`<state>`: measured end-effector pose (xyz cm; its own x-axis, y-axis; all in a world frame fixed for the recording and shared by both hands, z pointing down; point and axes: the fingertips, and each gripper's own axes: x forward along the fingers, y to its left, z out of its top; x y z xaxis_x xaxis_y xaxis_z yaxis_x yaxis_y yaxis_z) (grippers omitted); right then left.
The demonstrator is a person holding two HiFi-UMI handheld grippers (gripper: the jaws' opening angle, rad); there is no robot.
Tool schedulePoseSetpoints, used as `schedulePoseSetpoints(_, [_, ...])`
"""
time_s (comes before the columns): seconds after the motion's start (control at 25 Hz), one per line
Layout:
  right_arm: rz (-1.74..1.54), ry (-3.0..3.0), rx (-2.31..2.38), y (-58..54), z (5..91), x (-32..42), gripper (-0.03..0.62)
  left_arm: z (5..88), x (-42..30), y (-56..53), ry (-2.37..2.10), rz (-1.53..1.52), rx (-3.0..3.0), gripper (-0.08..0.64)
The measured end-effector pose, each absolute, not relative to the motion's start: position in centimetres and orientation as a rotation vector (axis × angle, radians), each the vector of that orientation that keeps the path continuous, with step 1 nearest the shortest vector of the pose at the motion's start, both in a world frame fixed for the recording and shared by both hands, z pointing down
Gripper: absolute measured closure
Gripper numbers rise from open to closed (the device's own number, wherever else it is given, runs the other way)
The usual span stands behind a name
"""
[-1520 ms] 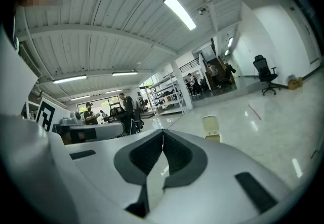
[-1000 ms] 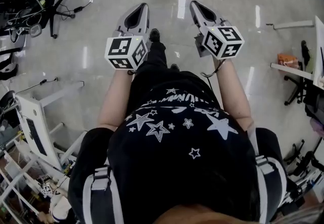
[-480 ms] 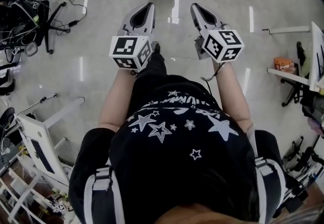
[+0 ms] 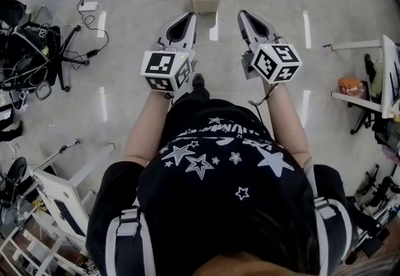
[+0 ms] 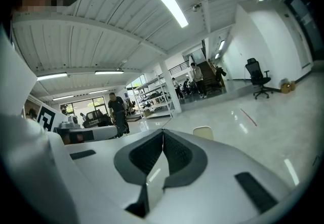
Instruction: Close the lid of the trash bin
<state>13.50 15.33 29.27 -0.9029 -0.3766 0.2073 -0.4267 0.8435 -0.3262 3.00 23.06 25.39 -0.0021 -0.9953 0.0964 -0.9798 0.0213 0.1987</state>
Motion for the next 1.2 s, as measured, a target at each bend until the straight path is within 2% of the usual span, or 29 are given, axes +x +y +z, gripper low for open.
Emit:
schedulePoseSetpoints(0.48, [0.588,-2.830,0.720,10.1,30.2,7.6,0.584,26.2,-3.8,17.4,-1.997,-0.120,2.089,0.548])
schedulePoseSetpoints(1.2, [0.606,-2.864,0.546,-5.1,30.4,2.6,0.586,26.7,-6.5,4.4,-2.095,-0.057,1.978,0.548])
